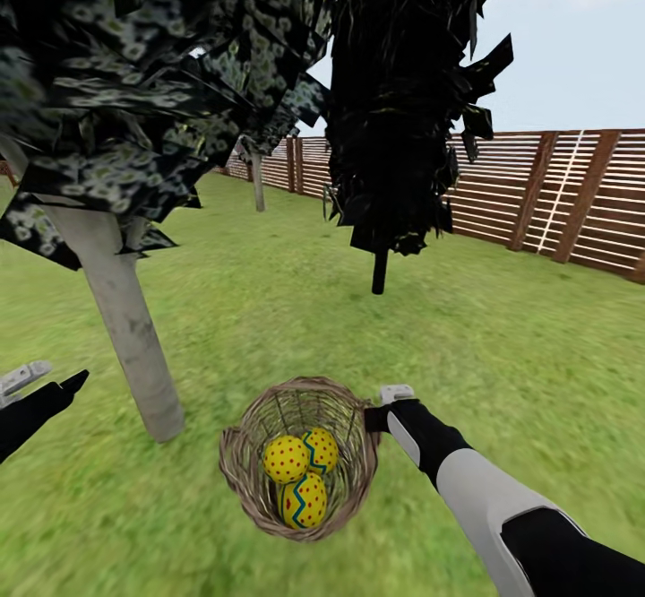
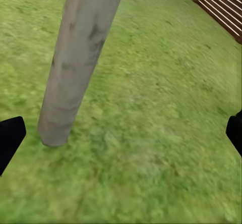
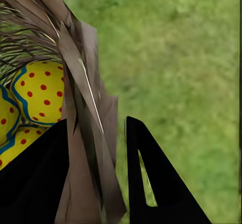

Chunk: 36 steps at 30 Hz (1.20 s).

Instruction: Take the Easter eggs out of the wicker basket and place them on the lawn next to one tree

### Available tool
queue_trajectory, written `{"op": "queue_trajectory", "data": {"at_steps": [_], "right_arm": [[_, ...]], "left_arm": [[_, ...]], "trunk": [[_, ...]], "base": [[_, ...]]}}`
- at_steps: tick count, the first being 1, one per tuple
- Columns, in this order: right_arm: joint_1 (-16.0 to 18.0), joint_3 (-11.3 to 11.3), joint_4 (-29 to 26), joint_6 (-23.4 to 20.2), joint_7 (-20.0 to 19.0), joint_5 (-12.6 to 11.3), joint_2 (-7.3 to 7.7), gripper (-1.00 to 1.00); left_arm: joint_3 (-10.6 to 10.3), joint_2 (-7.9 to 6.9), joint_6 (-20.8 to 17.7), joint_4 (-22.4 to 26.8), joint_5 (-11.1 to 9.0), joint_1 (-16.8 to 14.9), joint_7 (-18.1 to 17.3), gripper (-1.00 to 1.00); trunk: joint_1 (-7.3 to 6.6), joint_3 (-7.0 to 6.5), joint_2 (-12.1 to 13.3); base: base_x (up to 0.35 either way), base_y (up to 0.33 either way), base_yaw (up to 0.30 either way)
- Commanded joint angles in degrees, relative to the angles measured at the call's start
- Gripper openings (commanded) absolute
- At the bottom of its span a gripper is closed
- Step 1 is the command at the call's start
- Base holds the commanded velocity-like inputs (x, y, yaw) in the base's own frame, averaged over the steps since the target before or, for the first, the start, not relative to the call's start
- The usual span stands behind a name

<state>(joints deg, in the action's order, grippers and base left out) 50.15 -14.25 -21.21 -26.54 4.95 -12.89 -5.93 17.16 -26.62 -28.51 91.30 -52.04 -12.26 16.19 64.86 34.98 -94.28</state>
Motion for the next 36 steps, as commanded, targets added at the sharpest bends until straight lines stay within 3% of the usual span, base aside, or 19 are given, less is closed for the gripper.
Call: {"op": "queue_trajectory", "data": {"at_steps": [1,36], "right_arm": [[0.04,-0.34,-0.15,-0.25,0.41,-0.82,0.04,-1.0],[0.04,-0.42,-0.15,-0.2,0.41,-0.74,-0.66,-1.0]], "left_arm": [[-0.01,-0.01,-0.23,0.11,-0.61,-0.04,0.51,1.0],[-0.02,-0.01,-0.23,0.11,-0.61,-0.04,0.42,1.0]], "trunk": [[0.02,0.05,-0.03],[0.02,-1.72,-0.03]], "base": [[0.199,-0.237,0.021],[0.217,-0.238,0.221]]}}
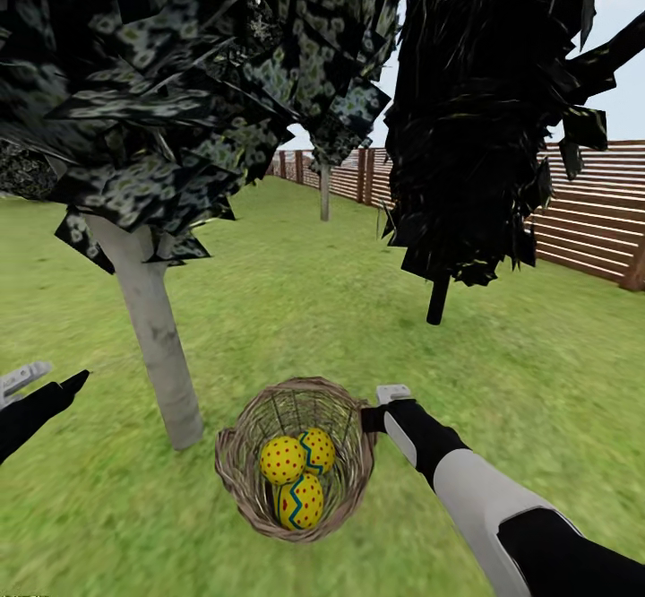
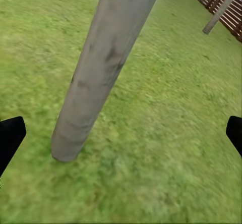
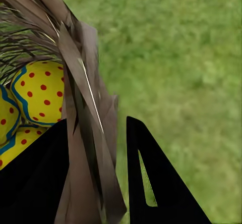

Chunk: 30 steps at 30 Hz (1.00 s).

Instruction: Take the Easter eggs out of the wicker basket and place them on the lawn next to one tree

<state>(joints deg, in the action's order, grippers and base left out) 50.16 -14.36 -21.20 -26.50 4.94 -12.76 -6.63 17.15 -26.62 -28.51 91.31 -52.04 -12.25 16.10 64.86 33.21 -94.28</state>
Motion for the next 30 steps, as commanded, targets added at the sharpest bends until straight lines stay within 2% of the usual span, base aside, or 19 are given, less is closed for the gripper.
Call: {"op": "queue_trajectory", "data": {"at_steps": [1,7,10,12,30], "right_arm": [[0.03,-0.32,-0.16,-0.27,0.42,-0.87,0.04,-1.0],[0.03,-0.47,-0.16,-0.29,0.42,-0.87,0.04,-1.0],[0.03,-2.31,-0.16,-0.25,0.42,-0.87,0.04,-1.0],[0.03,-2.68,-0.16,-0.23,0.42,-0.87,0.04,-1.0],[0.01,-2.87,-0.16,-0.22,0.42,-0.89,0.04,-1.0]], "left_arm": [[-0.01,-0.01,-0.23,0.1,-0.61,-0.06,0.51,1.0],[-0.02,-0.01,-0.23,0.1,-0.61,-0.06,0.51,1.0],[-0.02,-0.01,-0.23,0.1,-0.61,-0.06,0.51,1.0],[-0.01,-0.01,-0.23,0.1,-0.61,-0.06,0.51,1.0],[-0.01,-0.01,-0.23,0.1,-0.61,-0.06,0.51,1.0]], "trunk": [[0.02,0.0,-0.03],[0.02,-0.34,-0.03],[0.02,-0.51,-0.03],[0.02,-0.63,-0.03],[0.02,-1.71,-0.03]], "base": [[0.22,-0.239,0.239],[0.225,-0.235,0.238],[0.244,-0.214,0.237],[0.258,-0.206,0.237],[0.266,-0.192,0.227]]}}
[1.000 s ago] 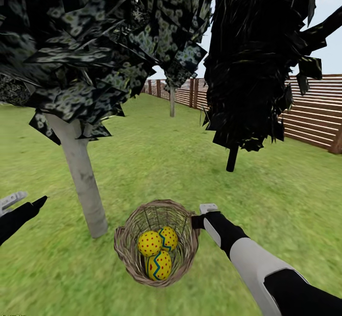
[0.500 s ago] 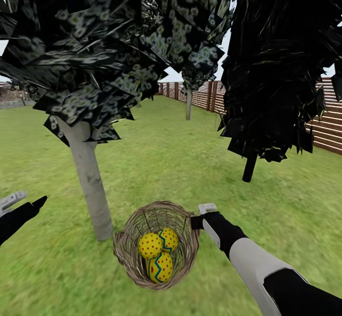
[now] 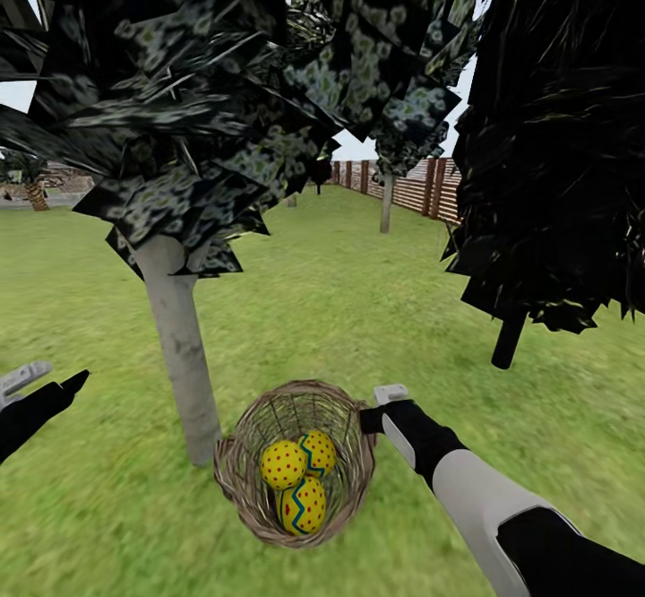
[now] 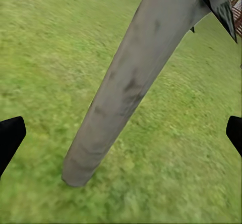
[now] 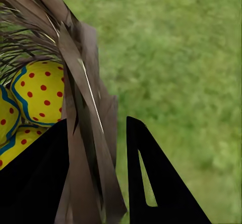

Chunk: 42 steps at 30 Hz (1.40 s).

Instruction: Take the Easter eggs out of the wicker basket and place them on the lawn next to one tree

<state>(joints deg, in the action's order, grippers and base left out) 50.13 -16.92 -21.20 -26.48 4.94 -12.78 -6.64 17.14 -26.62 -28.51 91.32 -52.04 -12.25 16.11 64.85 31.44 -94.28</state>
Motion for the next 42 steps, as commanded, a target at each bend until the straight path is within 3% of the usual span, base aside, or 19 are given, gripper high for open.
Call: {"op": "queue_trajectory", "data": {"at_steps": [1,10,19,25,27,30,42], "right_arm": [[0.05,-0.31,-0.16,-0.25,0.42,-0.85,0.04,-1.0],[0.0,-0.31,-0.16,-0.26,0.42,-0.84,0.04,-1.0],[-0.03,-0.27,-0.16,-0.24,0.42,-0.84,0.13,-1.0],[-0.06,-0.22,-0.23,-0.04,0.42,-0.84,0.2,-1.0],[-0.16,-0.25,-0.19,3.4,0.48,-0.88,0.22,-1.0],[-0.2,-0.29,-0.17,4.53,0.5,-0.87,0.2,-1.0],[-0.21,-0.22,-0.16,4.97,0.6,-0.84,0.22,-1.0]], "left_arm": [[0.0,-0.01,-0.23,0.09,-0.61,-0.06,0.5,1.0],[0.0,-0.01,-0.23,0.09,-0.61,-0.06,0.45,1.0],[0.0,0.43,-0.06,0.18,-0.7,-0.06,-0.71,1.0],[0.01,0.81,-0.05,0.18,-0.76,-0.07,-0.89,1.0],[0.02,0.81,-0.05,0.18,-0.78,-0.06,-0.89,1.0],[0.02,0.8,-0.05,0.18,-0.78,-0.06,-0.9,1.0],[0.0,0.84,-0.05,0.18,-0.78,-0.09,-0.89,1.0]], "trunk": [[0.02,0.0,-0.03],[0.02,-0.56,-0.03],[0.02,-0.71,-0.03],[1.34,0.37,-2.44],[1.78,0.73,-3.24],[2.44,1.27,-4.44],[5.08,3.42,-9.26]], "base": [[0.261,-0.165,0.208],[0.226,-0.125,0.188],[0.027,-0.013,0.046],[0.0,0.0,0.0],[0.0,0.0,0.0],[0.0,0.0,0.0],[0.0,0.0,0.0]]}}
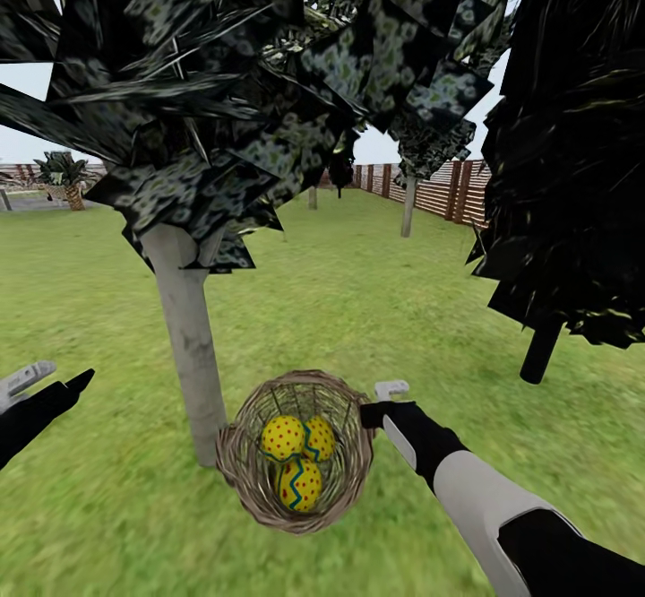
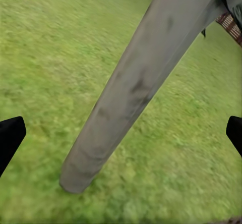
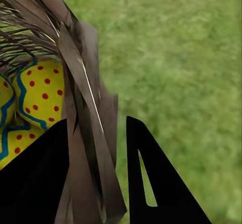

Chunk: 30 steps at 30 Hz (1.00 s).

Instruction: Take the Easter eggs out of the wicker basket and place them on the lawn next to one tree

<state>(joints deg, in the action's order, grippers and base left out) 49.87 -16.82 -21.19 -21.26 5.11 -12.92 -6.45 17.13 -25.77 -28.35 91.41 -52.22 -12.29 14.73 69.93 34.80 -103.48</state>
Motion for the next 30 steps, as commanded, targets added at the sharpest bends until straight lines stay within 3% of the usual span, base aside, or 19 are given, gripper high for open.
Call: {"op": "queue_trajectory", "data": {"at_steps": [1,5,9,14,20,22,24,30], "right_arm": [[0.06,-0.26,-0.17,-0.43,0.46,-0.72,0.03,-1.0],[0.06,0.25,-0.12,-0.97,0.7,-1.28,0.03,-1.0],[0.27,1.23,-0.22,-6.03,0.79,-1.62,0.09,-1.0],[0.54,8.74,-0.18,-8.97,1.02,-1.61,0.39,-1.0],[0.97,10.69,-0.15,-11.07,1.38,-1.58,0.51,-1.0],[1.78,15.14,0.32,-11.19,2.05,-1.54,0.55,-1.0],[2.04,17.92,0.46,-11.24,4.17,-1.57,0.61,-1.0],[2.25,20.38,0.24,-14.86,5.96,-1.59,0.67,-1.0]], "left_arm": [[0.01,0.0,-0.22,0.08,-0.61,-0.04,0.48,1.0],[0.01,0.01,-0.22,0.08,-0.61,-0.09,0.47,1.0],[0.01,0.01,-0.22,0.08,-0.61,-0.08,0.47,1.0],[0.01,0.09,-0.22,0.08,-0.61,-0.09,0.47,1.0],[0.01,0.24,-0.22,0.08,-0.61,-0.1,0.26,1.0],[0.01,0.32,-0.22,0.08,-0.61,-0.1,-1.01,1.0],[0.01,0.34,-0.22,0.08,-0.61,-0.1,-1.55,1.0],[0.01,0.37,-0.22,0.08,-0.61,-0.09,-1.87,1.0]], "trunk": [[0.22,0.24,-0.45],[1.1,0.96,-2.06],[1.98,1.68,-3.66],[3.08,2.58,-5.67],[4.39,3.65,-8.07],[4.83,4.01,-8.87],[5.27,4.37,-9.68],[6.59,5.45,-12.08]], "base": [[0.0,0.0,0.0],[0.0,0.0,0.0],[0.0,0.0,0.0],[0.0,0.0,0.0],[0.0,0.0,0.0],[0.0,0.0,0.0],[0.0,0.0,0.0],[0.0,0.0,0.0]]}}
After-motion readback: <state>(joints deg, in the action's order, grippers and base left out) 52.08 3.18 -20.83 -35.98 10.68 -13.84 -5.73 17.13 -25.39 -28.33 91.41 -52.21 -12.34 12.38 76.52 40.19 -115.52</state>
